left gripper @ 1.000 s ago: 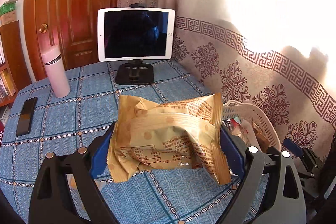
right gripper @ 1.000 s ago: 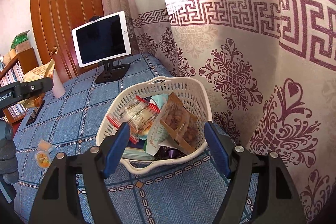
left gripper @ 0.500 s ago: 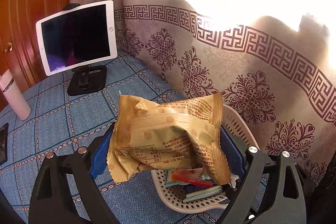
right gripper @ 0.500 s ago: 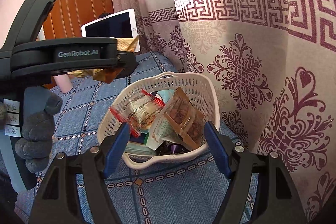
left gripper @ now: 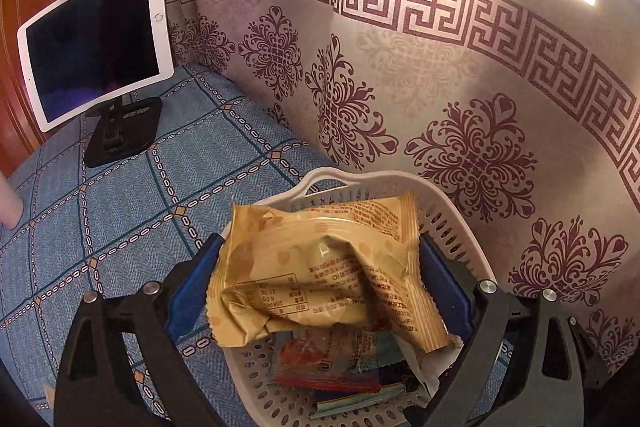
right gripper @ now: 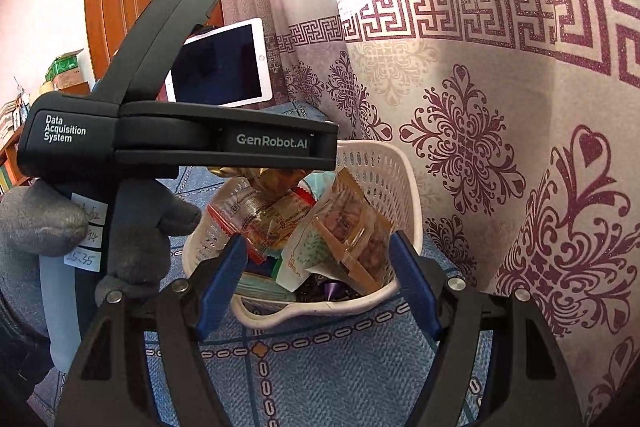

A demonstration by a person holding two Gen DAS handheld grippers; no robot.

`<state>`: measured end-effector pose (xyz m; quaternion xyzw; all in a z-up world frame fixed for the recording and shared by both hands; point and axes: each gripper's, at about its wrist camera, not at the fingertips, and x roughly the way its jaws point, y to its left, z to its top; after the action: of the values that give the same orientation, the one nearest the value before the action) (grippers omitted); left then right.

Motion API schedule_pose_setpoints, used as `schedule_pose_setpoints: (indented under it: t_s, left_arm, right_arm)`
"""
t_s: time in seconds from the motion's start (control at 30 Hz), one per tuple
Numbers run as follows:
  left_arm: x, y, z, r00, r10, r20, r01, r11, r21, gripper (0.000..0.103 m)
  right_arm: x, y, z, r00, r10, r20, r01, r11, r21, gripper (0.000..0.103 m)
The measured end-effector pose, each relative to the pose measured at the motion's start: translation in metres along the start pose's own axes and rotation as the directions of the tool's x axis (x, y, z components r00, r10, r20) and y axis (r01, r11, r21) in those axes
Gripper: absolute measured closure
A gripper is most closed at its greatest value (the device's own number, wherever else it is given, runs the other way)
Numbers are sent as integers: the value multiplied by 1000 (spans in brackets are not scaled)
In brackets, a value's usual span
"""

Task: Organize snacks
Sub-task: 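Lower the tan bread bag into the basket and open the left gripper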

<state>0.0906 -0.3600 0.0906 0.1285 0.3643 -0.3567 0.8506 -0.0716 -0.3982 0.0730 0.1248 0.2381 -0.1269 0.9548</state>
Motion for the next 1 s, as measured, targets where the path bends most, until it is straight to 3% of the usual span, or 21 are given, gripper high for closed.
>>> schedule_pose_setpoints:
  t_s: [0.33,0.63,0.77,0.9,1.0]
  left_arm:
    - [-11,2,8,998,-46,48,47,999,-24,5]
    - [-39,23,11,994,-13,105,22,996,-91,5]
    - [-49,31,13,987,75,140,-63,994,-87,5]
    - [-40,41,12,971,207,119,-200,977,-74,5]
    - [-25,43,5,973,222,71,-217,974,-66,5]
  right_arm:
    - [3,0,1,1000,5,-2,-5,1000,9,29]
    - [-1,0,-1,1000,7,4,-7,1000,14,29]
    - [-3,0,-1,1000,12,5,-12,1000,18,29]
    - [-4,-1,-2,1000,14,7,-14,1000,19,29]
    - [-4,0,-3,1000,15,10,-15,1000,18,29]
